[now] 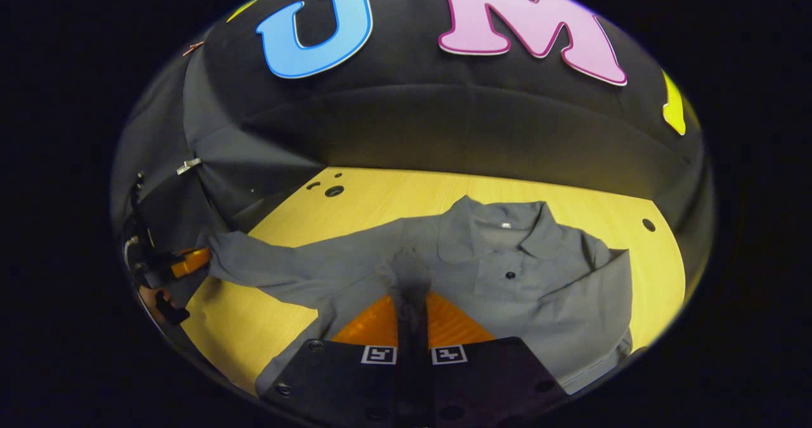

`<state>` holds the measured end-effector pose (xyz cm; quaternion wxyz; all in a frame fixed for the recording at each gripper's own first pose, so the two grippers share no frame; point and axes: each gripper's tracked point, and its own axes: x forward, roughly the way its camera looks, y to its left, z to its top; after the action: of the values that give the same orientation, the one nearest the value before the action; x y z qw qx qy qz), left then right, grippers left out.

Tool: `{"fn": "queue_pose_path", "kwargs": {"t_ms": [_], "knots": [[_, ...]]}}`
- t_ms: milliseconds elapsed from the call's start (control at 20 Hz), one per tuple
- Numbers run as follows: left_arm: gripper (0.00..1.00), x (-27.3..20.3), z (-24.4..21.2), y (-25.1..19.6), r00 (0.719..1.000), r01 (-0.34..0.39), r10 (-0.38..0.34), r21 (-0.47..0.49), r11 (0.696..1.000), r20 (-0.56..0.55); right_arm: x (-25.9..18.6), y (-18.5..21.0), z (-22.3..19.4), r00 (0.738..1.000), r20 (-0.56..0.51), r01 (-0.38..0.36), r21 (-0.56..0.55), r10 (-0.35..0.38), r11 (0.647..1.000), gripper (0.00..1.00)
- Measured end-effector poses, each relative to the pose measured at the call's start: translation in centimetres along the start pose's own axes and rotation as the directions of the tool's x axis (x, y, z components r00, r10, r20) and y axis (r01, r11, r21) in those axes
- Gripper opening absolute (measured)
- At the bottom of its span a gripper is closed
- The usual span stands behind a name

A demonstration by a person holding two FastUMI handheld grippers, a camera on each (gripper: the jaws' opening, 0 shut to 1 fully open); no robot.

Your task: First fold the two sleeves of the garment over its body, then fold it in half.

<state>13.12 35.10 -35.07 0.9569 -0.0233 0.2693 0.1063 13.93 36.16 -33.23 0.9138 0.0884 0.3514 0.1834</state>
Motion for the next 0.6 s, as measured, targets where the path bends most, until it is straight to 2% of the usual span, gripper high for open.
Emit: {"fn": "queue_pose_path", "kwargs": {"t_ms": [450,500,600], "knots": [[0.11,-4.7,7.1,-4.2,0.988,0.078,-0.076,-0.007,0.997,0.133,2.8,1.4,-5.7,0.996,-0.088,-0.033,0.011,0.034,0.999,0.07],[0.14,-5.1,7.4,-4.8,0.986,0.088,-0.086,-0.007,0.996,0.14,2.9,1.5,-6.1,0.995,-0.093,-0.036,0.019,0.037,0.999,0.09],[0.14,-6.0,8.3,-6.0,0.981,0.109,-0.107,-0.007,0.994,0.16,3.0,1.7,-6.6,0.994,-0.103,-0.043,0.043,0.047,0.998,0.12]]}}
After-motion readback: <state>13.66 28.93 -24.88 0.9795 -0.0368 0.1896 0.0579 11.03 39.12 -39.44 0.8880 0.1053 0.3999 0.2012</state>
